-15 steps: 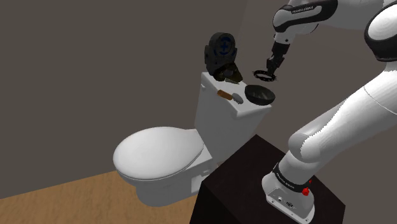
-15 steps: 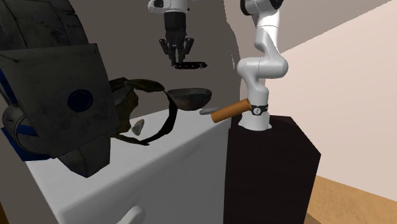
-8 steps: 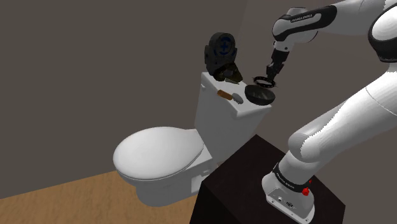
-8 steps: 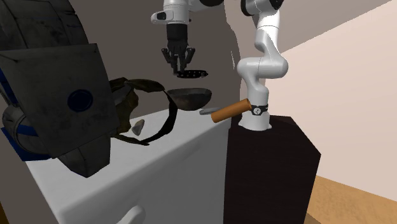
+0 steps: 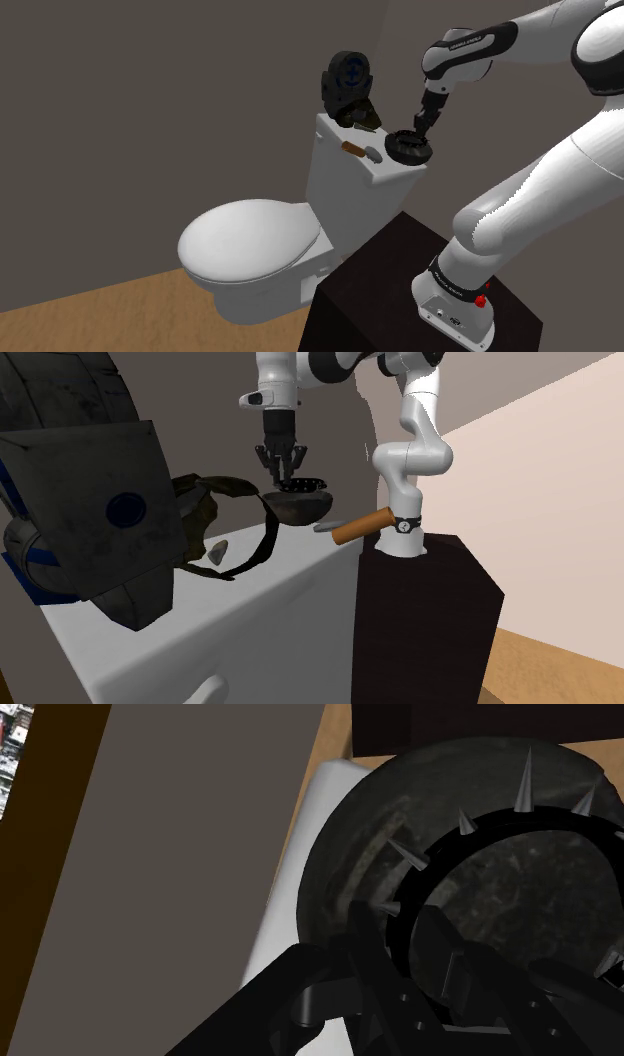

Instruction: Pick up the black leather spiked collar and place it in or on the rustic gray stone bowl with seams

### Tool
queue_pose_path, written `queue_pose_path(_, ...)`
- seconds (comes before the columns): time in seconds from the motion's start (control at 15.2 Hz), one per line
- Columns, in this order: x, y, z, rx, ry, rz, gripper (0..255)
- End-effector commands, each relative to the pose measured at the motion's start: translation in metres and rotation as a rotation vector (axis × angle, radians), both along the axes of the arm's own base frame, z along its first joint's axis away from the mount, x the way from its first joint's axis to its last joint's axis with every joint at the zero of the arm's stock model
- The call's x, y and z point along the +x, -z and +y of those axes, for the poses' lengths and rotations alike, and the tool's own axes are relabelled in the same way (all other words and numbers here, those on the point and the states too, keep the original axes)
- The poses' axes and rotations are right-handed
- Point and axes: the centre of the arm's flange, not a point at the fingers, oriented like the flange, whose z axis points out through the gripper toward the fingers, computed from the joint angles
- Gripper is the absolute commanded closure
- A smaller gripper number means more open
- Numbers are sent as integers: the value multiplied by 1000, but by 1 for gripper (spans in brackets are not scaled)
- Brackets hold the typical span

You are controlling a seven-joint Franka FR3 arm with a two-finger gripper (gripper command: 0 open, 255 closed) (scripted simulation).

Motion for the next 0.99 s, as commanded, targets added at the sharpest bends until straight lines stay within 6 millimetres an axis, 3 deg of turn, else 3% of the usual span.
queue_pose_path(0.0, 0, 9, 0, 0, 0, -1, 255)
queue_pose_path(0.46, 0, 9, 0, 0, 0, -1, 255)
queue_pose_path(0.53, 0, 9, 0, 0, 0, -1, 0)
queue_pose_path(0.86, 0, 9, 0, 0, 0, 0, 0)
queue_pose_path(0.92, 0, -4, 0, 0, 0, -1, 0)
